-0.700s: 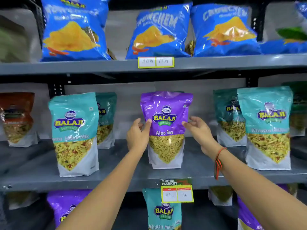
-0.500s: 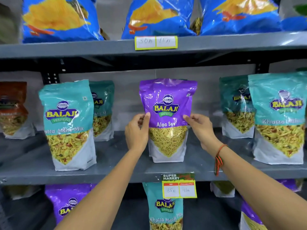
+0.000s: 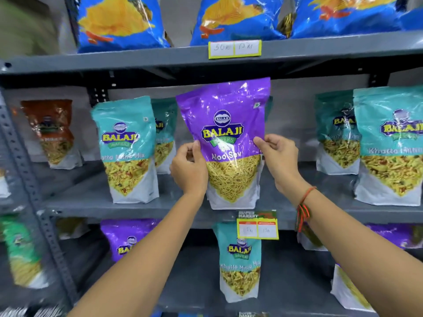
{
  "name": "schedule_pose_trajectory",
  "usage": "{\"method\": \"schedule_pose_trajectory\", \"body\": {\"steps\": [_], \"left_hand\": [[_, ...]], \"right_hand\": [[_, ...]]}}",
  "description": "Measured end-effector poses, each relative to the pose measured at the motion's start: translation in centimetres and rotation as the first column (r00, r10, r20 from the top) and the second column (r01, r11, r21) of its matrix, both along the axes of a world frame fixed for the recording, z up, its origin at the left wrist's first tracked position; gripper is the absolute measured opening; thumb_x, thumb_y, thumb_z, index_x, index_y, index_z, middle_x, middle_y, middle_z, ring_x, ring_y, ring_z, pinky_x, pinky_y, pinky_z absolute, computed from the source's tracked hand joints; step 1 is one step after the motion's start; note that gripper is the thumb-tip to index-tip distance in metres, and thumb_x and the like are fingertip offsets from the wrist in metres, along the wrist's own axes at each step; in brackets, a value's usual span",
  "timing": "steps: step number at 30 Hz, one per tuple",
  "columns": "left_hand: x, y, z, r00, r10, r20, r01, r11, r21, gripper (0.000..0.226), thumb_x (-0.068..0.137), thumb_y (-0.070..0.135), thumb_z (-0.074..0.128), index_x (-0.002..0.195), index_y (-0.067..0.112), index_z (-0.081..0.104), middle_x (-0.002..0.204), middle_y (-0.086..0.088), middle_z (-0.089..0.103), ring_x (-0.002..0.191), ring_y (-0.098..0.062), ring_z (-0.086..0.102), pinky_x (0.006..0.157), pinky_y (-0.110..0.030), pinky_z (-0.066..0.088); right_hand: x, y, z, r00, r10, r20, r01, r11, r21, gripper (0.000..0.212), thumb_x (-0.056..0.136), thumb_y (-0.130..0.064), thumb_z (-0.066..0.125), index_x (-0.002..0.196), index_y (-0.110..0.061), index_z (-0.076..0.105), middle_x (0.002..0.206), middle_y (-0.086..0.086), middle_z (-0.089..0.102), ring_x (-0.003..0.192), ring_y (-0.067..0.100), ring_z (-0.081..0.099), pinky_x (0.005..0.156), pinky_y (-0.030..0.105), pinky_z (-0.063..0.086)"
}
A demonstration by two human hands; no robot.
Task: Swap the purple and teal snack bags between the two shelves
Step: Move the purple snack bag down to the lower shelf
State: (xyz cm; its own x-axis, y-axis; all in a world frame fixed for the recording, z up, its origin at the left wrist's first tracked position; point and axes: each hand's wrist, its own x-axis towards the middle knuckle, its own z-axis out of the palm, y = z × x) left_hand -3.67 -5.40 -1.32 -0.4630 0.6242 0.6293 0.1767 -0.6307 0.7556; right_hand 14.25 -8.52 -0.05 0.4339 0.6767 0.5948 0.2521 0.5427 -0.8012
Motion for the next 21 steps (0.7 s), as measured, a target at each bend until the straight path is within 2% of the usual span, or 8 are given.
{"method": "schedule_pose_trajectory", "body": {"steps": [2,4,6,10,12,16,19,21], "left_hand": [[-1.7,-2.0,-0.4,0.995,0.033,0.090,-0.037,0.998,0.045,0.020,0.090,0.030,0.057,0.079,0.016,0.065,0.069,0.003,0.061,0.059,0.008,0.054,0.058,-0.010,0.040],[-4.0,-4.1,-1.4,0.989,0.052,0.137,-0.060,0.997,0.055,0.023,0.090,0.032,0.056,0.079,0.013,0.064,0.070,0.002,0.060,0.059,0.004,0.052,0.059,-0.012,0.039],[-6.4,-6.3,-3.1,0.986,0.041,0.160,-0.048,0.998,0.041,0.020,0.091,0.031,0.055,0.079,0.016,0.062,0.069,0.006,0.057,0.059,0.001,0.049,0.060,-0.018,0.040],[-10.8,-10.0,-8.8,0.993,0.085,0.076,-0.085,0.996,-0.013,0.019,0.093,0.021,0.055,0.078,0.011,0.061,0.067,0.010,0.056,0.060,0.003,0.048,0.060,-0.011,0.037],[-12.8,-10.5,-12.6,0.993,0.114,0.007,-0.113,0.991,-0.075,0.018,0.093,0.022,0.056,0.079,0.013,0.063,0.068,0.011,0.058,0.061,0.002,0.051,0.060,-0.011,0.038],[-15.7,-9.2,-20.1,0.985,0.120,-0.127,-0.145,0.966,-0.212,0.021,0.088,0.037,0.053,0.077,0.023,0.064,0.066,0.002,0.062,0.060,-0.009,0.054,0.063,-0.029,0.045],[-16.7,-6.8,-24.1,0.966,0.111,-0.233,-0.183,0.932,-0.313,0.030,0.082,0.049,0.048,0.077,0.025,0.066,0.066,-0.004,0.065,0.063,-0.021,0.060,0.065,-0.039,0.049],[-16.9,-4.6,-26.1,0.945,0.097,-0.313,-0.214,0.905,-0.368,0.039,0.082,0.053,0.045,0.080,0.021,0.067,0.066,-0.006,0.067,0.064,-0.030,0.063,0.063,-0.042,0.052]], "right_hand": [[-2.4,-2.1,0.1,0.998,0.063,-0.013,-0.063,0.998,0.007,0.047,0.079,-0.039,0.071,0.082,0.007,0.064,0.096,0.042,0.063,0.075,0.018,0.054,0.073,0.037,0.044],[-4.8,-4.0,-0.6,0.990,0.134,-0.035,-0.134,0.991,0.008,0.035,0.084,-0.026,0.071,0.083,0.008,0.066,0.097,0.041,0.066,0.077,0.020,0.056,0.074,0.037,0.044],[-6.9,-5.3,-2.0,0.978,0.208,-0.029,-0.209,0.978,-0.022,0.042,0.081,-0.029,0.071,0.083,0.012,0.063,0.091,0.044,0.064,0.078,0.020,0.052,0.073,0.036,0.040],[-10.2,-7.7,-7.4,0.933,0.354,-0.059,-0.359,0.920,-0.160,0.017,0.088,-0.015,0.069,0.078,-0.002,0.071,0.071,0.004,0.071,0.070,0.010,0.060,0.066,0.025,0.048],[-11.4,-8.4,-10.9,0.921,0.390,-0.018,-0.382,0.891,-0.244,0.019,0.089,-0.015,0.068,0.074,-0.003,0.070,0.069,0.005,0.068,0.066,0.008,0.055,0.062,0.026,0.043],[-13.0,-6.2,-19.0,0.930,0.365,0.045,-0.318,0.861,-0.397,0.037,0.080,-0.036,0.068,0.075,0.000,0.067,0.073,0.028,0.068,0.066,0.013,0.052,0.065,0.038,0.048],[-13.2,-3.5,-23.8,0.947,0.287,0.143,-0.179,0.843,-0.507,0.038,0.079,-0.042,0.067,0.072,-0.005,0.068,0.068,0.021,0.069,0.060,0.013,0.055,0.067,0.054,0.056],[-12.8,-1.2,-25.9,0.944,0.262,0.198,-0.116,0.830,-0.546,0.031,0.083,-0.033,0.069,0.066,-0.007,0.067,0.060,0.017,0.066,0.055,0.015,0.054,0.063,0.051,0.055]]}}
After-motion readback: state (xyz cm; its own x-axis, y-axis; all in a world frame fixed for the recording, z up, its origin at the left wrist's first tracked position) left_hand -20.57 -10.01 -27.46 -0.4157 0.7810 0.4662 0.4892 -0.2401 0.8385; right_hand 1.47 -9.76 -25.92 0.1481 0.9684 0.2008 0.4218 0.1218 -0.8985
